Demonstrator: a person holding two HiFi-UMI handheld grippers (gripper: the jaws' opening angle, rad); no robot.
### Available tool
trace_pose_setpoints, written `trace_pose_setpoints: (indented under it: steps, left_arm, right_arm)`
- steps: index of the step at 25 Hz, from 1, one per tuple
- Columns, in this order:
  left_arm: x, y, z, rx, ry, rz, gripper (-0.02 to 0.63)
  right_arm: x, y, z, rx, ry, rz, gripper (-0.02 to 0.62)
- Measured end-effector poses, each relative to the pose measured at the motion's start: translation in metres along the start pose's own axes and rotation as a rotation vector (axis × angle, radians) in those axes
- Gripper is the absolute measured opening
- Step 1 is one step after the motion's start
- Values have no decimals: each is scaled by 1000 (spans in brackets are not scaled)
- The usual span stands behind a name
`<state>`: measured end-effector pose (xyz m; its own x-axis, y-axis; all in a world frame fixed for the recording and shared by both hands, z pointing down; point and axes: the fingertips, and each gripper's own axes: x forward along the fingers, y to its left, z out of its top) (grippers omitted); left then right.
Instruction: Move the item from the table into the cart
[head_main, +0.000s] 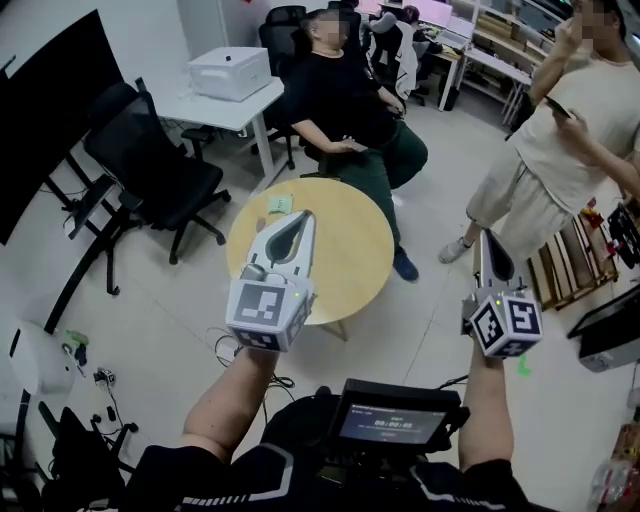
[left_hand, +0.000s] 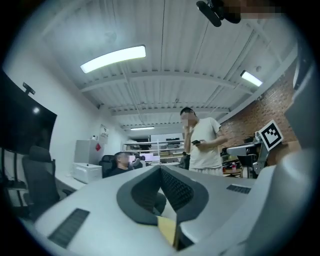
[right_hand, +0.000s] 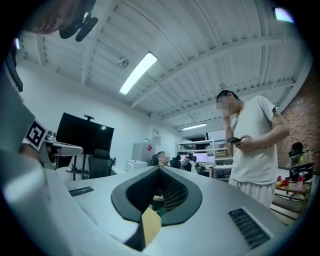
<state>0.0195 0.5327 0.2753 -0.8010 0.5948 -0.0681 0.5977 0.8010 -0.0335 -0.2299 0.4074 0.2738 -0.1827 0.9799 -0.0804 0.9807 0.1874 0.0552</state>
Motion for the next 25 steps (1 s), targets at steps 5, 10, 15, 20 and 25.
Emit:
trace_pose_setpoints:
  steps: [5,10,15,20,25]
  left_arm:
    - [-9,93,-25,6,57,234,25]
    - [-9,143,-31,60,141,401,63]
    - [-20,200,-51,44,220,531,72]
    - [-46,253,-69,73,251,610,98]
    - [-67,315,-75,77,263,626,114]
  right_arm:
    - [83,30,-23,28,17,140,0]
    - [166,41,-22,42,25,291,0]
    - [232,71,-28,72,32,386,0]
    - [274,130,-48,92,54,465,0]
    - [307,199,-53,83,68,502,0]
